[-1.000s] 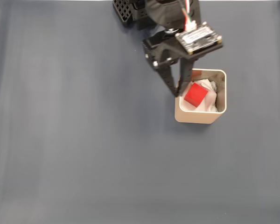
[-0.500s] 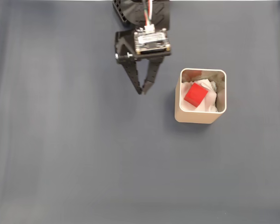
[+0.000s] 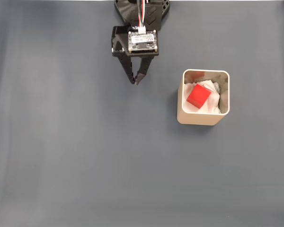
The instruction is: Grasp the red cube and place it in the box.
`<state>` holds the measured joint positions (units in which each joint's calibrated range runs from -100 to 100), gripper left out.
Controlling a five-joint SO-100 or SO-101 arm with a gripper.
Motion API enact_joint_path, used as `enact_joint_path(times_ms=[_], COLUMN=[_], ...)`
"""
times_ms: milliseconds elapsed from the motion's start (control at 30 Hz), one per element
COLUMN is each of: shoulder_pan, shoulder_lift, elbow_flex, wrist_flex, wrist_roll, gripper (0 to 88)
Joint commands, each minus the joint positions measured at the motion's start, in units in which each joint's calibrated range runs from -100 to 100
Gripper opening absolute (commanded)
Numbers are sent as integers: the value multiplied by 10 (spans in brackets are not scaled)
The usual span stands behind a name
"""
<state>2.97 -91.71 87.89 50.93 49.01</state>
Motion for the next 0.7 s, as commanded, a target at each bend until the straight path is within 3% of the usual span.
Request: enact_joint_path(times_ms=[0,667], shoulder_pan=[0,-21], shoulder_lift=[-29,-83], elbow_flex=[23,119], wrist_flex=[2,78], wrist_roll=[8,19], gripper=[2,2])
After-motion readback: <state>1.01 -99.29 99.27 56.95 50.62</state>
